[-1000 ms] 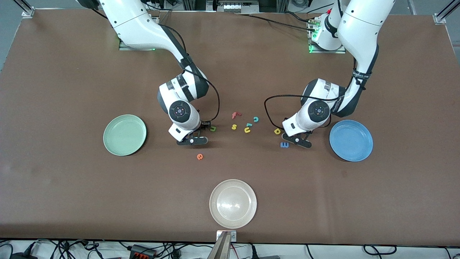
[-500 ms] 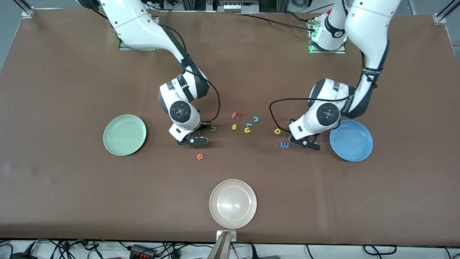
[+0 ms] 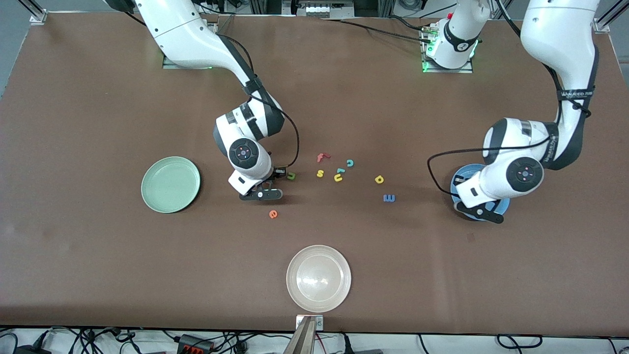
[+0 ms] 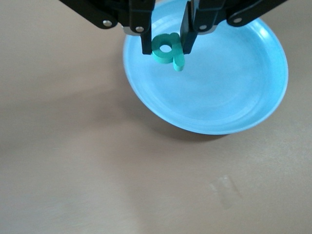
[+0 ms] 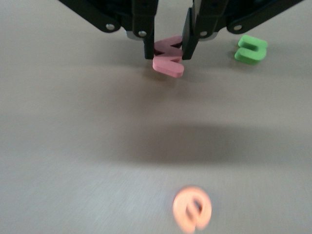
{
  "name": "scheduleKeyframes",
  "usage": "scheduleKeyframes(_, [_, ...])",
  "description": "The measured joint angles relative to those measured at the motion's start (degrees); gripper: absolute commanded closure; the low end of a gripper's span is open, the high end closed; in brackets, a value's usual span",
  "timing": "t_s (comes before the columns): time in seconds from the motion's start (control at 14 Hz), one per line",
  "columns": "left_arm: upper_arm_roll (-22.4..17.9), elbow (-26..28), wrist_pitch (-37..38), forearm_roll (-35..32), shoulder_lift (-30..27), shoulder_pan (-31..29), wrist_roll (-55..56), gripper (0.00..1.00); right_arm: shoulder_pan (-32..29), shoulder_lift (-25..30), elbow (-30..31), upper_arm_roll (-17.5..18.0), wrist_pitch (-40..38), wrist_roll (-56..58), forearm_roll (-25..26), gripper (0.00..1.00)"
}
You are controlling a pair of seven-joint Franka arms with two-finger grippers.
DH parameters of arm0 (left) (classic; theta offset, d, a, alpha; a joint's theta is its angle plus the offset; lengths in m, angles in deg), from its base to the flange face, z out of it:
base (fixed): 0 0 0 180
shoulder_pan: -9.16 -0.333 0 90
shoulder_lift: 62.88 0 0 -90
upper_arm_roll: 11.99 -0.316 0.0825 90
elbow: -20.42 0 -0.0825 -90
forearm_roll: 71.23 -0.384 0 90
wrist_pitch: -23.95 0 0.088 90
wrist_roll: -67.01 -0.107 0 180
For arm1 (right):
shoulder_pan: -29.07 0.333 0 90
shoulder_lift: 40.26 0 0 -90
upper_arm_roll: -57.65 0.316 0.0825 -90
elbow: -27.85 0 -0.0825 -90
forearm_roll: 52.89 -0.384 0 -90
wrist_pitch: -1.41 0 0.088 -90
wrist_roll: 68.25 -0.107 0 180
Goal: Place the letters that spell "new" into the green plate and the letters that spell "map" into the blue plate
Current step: 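Drop the cyan b on the blue plate while the right gripper carries pink m, then release the pink m on the green plate while the left gripper returns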
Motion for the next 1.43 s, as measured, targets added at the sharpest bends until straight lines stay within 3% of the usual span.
scheduleKeyframes(0.14, [0.0, 1.4, -3.3, 0.0, 2.2, -1.1, -0.5, 0.0, -0.8, 3.0, -0.8, -3.9, -6.0, 1.0, 0.0, 0.99])
scheduleKeyframes(0.36, [0.3, 1.8, -4.4, 0.0, 3.6, -1.2, -0.5, 0.0, -6.4, 7.5, -0.6, -8.6, -14.7, 7.9, 0.1, 1.0])
scheduleKeyframes(0.57, [1.9, -0.1, -1.2, 0.0, 2.3, -0.7, -0.4, 0.0, -11.4, 8.0, 1.6, -10.1, -16.2, 12.2, 0.1, 1.0])
scheduleKeyframes(0.86, [10.1, -4.4, 5.6, 0.0, 0.1, 1.1, 12.5, 0.0, -12.9, 7.2, 4.3, -10.1, -15.8, 13.2, 0.1, 1.0])
scheduleKeyframes(1.14, [17.6, -4.3, 4.9, 0.0, 1.7, 2.6, 32.1, 0.0, -15.0, 5.7, 5.9, -10.1, -14.1, 14.0, 0.1, 0.95])
scheduleKeyframes(1.21, [18.3, -4.0, 3.3, 0.0, 2.6, 3.4, 37.0, 0.0, -15.1, 5.4, 7.1, -10.1, -12.0, 14.0, 0.1, 0.66])
scheduleKeyframes(1.29, [18.6, -3.4, 1.1, 0.0, 3.7, 4.4, 40.6, 0.0, -15.1, 5.1, 8.4, -10.1, -10.1, 14.0, 0.1, 0.01])
scheduleKeyframes(1.36, [18.6, -2.7, -1.5, 0.0, 4.9, 5.3, 42.4, 0.0, -15.1, 4.9, 9.2, -10.1, -9.0, 14.0, 0.1, 0.0])
scheduleKeyframes(1.43, [18.6, -1.9, -4.0, 0.0, 6.0, 6.0, 43.3, 0.09, -15.1, 4.9, 9.4, -10.1, -8.4, 14.0, 0.1, 0.0])
